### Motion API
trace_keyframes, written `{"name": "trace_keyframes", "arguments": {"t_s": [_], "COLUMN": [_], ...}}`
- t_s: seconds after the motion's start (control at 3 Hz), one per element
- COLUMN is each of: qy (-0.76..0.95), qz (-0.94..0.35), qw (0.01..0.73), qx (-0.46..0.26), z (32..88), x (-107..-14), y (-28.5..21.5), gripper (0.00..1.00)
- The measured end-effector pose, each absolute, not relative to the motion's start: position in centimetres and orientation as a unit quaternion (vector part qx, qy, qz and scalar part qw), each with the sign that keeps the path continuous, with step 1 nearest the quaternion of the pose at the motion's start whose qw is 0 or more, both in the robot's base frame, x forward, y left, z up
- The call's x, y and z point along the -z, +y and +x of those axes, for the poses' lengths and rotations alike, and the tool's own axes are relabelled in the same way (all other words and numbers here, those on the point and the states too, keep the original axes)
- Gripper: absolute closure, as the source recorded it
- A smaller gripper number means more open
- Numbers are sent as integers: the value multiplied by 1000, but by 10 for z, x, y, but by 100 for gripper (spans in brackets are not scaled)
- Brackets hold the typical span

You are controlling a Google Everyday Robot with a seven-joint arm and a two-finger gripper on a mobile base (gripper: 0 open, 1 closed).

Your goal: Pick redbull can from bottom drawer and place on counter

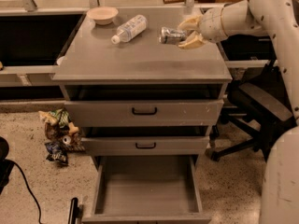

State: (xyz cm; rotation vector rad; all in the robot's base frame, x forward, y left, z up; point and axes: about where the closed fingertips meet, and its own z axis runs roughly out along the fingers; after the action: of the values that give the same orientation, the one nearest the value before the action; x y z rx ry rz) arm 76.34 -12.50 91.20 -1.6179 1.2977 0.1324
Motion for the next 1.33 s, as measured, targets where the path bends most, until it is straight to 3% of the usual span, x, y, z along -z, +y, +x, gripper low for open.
{"name": "trace_keyframes", "arguments": {"t_s": [1.0, 1.33], "qy": [588, 592], "qz": [-622, -617], "qw": [511, 512], "qx": [-78, -84], "z": [797, 799], "x": [-878, -871], "y": [-134, -133], "gripper": [11, 0]}}
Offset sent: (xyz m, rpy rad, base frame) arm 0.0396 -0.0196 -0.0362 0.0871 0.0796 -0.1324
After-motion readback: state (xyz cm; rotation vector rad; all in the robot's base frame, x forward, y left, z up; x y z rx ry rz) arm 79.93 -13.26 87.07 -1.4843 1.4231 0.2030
